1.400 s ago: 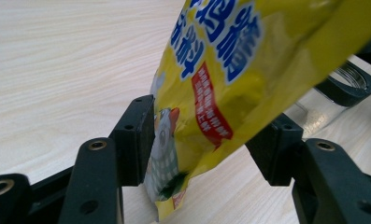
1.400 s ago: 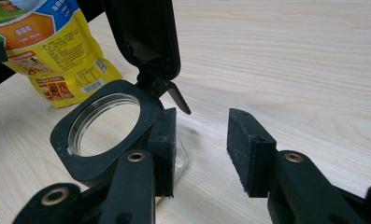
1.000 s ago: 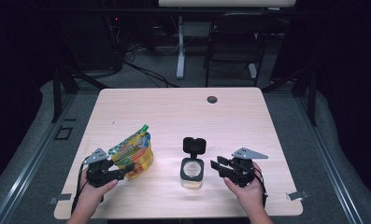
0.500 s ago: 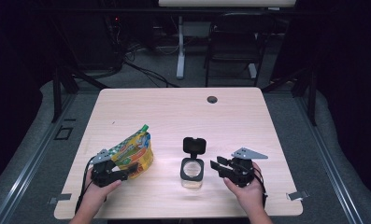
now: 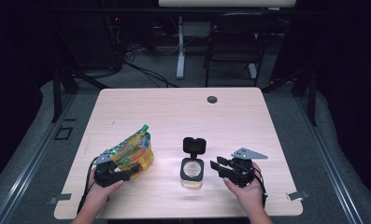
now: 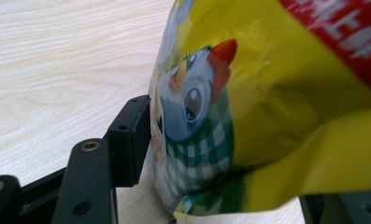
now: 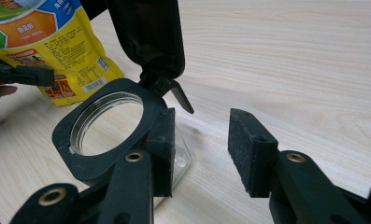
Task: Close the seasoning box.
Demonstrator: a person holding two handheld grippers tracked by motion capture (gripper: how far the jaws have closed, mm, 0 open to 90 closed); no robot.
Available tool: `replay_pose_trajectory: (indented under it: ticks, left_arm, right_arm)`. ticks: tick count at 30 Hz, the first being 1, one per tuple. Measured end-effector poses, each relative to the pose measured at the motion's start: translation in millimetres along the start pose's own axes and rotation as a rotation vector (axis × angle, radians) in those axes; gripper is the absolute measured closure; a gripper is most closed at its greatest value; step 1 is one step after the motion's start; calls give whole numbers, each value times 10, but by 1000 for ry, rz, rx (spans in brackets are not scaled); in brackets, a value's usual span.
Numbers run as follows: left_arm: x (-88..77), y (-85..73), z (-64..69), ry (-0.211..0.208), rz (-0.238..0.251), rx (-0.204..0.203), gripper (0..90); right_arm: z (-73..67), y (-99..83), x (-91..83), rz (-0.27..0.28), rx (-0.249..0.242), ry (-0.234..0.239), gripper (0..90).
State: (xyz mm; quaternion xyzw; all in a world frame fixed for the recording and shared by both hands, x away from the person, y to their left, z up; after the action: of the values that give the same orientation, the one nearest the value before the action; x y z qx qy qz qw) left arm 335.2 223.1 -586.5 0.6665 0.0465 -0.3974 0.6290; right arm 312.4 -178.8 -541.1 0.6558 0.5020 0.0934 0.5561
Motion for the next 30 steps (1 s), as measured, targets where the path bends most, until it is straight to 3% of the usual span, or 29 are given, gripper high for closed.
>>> replay_pose_trajectory:
  ticks: [30]
  left_arm:
    - [192,-44,-12,-31,-29,-28,403]
  right_arm:
    - [10,-45,-26,-1,15,-9,618]
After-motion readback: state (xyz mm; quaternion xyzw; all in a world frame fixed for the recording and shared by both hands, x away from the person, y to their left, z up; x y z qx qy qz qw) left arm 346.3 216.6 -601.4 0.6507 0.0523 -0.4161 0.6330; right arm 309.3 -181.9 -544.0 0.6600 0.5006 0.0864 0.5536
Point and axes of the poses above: each handheld gripper's, and its own axes: x roughly forward along the jaws, y roughly out of its top, z roughly to its right, the point moved 3 cm from there along x, roughly forward along the jaws, and after that the axes turned 14 degrees about y, right-handed, at the moved point
